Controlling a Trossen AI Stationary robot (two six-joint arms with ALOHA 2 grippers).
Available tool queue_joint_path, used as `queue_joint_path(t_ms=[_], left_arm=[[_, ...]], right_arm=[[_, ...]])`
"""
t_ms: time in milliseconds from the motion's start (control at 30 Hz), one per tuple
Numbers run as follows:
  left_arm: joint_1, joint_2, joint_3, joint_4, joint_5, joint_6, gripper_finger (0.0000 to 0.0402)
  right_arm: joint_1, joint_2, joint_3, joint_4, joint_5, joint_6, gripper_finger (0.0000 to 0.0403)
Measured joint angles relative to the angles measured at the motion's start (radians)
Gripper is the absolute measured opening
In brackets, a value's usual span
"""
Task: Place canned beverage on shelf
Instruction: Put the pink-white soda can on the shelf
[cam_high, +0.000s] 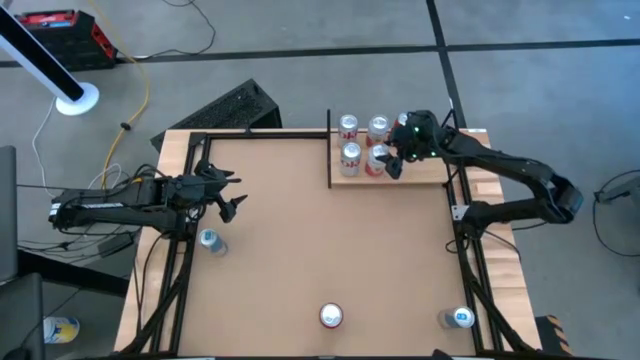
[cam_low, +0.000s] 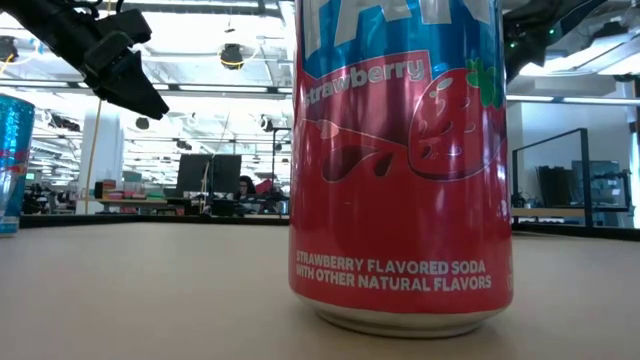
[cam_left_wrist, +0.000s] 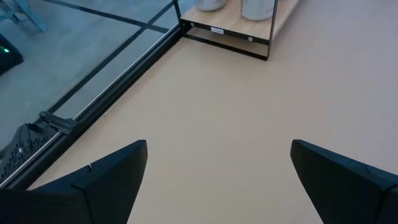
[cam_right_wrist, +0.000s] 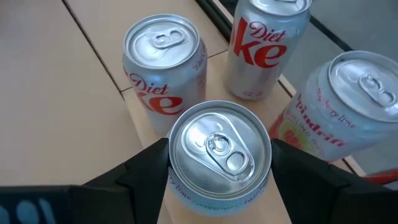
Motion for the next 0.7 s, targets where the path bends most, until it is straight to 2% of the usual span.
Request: queue_joint_path(t_ms=[700], left_arm=[[0.000,0.000,0.000,0.000,0.000,0.000,0.0382]], right_arm=[[-0.006,-0.003,0.001,-0.019,0.002,-0.017,0.0286]])
